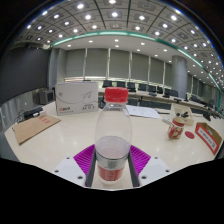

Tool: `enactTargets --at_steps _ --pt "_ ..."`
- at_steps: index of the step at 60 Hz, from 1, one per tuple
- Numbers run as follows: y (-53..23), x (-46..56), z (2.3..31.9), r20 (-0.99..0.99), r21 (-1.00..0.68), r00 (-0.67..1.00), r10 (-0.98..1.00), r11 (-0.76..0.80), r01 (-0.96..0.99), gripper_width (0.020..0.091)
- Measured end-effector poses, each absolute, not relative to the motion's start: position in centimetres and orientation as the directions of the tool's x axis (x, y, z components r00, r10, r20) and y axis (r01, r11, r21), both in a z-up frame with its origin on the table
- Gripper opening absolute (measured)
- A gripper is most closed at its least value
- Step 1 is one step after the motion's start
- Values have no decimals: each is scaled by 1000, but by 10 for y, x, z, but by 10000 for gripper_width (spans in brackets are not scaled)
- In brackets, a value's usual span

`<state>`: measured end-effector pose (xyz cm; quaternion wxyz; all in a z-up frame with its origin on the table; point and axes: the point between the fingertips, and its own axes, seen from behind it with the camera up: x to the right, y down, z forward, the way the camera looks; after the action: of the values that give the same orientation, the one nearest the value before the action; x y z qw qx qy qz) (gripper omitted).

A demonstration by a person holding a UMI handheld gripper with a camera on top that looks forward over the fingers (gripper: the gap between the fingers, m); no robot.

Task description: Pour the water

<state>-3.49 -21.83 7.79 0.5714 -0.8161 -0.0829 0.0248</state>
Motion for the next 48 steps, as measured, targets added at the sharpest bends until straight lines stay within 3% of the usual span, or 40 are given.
enactTargets --at_steps 7,13,17,19,29,37,42,48 --pt "-216 -40 81 64 -945 983 173 -306 116 479" --pt "-215 -39 85 61 -946 983 171 -306 111 376" --pt "-213 -44 96 36 -947 981 191 -306 95 377" --pt "-212 -46 104 21 -949 980 198 -304 82 344" --pt "-187 -45 170 -154 -957 963 222 -275 -89 343" --pt "-152 -26 232 -396 -905 888 235 -265 -334 343" --pt "-130 -13 268 -610 -787 758 232 -290 -544 343" --pt "-91 24 294 -863 -504 459 209 -339 -794 341"
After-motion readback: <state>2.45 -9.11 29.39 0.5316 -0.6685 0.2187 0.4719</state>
